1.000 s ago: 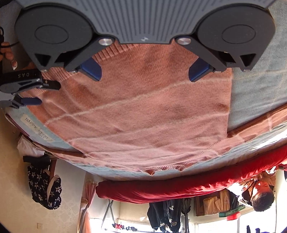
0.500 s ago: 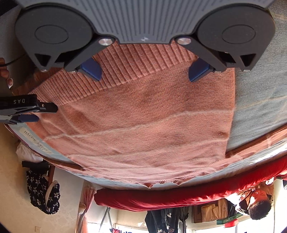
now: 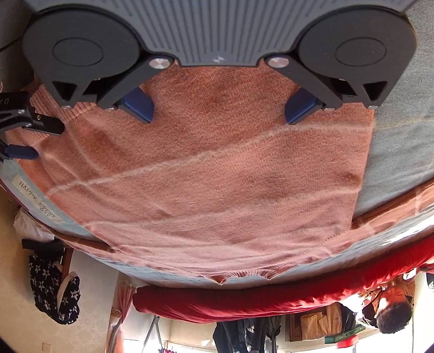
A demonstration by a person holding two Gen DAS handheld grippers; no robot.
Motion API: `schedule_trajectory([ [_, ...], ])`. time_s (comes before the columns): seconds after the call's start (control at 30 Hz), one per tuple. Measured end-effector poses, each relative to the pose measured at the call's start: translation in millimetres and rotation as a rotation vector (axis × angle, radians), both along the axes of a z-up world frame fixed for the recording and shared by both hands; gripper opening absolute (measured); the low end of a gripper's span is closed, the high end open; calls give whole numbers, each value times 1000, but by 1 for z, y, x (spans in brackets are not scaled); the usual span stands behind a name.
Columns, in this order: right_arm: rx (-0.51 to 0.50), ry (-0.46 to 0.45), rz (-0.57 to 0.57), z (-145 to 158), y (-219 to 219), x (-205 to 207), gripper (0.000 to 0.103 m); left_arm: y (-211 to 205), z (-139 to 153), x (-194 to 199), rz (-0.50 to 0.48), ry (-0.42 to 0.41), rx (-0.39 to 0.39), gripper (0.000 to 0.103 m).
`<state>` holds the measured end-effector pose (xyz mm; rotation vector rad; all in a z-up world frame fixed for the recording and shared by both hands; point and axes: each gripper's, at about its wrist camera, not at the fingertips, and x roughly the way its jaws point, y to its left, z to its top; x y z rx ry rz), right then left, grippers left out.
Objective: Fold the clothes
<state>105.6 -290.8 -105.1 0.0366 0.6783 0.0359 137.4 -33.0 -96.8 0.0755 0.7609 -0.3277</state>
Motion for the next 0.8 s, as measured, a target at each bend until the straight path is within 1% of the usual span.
schedule_trajectory([
  [0.13, 2, -13, -5, -1, 0, 0, 103, 10, 1, -11, 10, 9, -24, 102],
  [0.23, 0, -23, -13, -2, 2, 1, 103, 12, 1, -17, 2, 9, -16, 102],
  [0.4, -3, -35, -12, -3, 2, -2, 103, 11, 4, -21, 23, 19, -15, 102],
  [0.53, -8, -18, -23, 0, 4, -4, 103, 9, 5, -29, 29, 27, -20, 102],
  [0.7, -27, 9, -29, 4, 7, -10, 103, 11, 2, -49, 5, 12, -30, 102],
  [0.8, -18, 60, -25, 13, 6, -2, 103, 18, 3, -60, 8, -3, -48, 102],
])
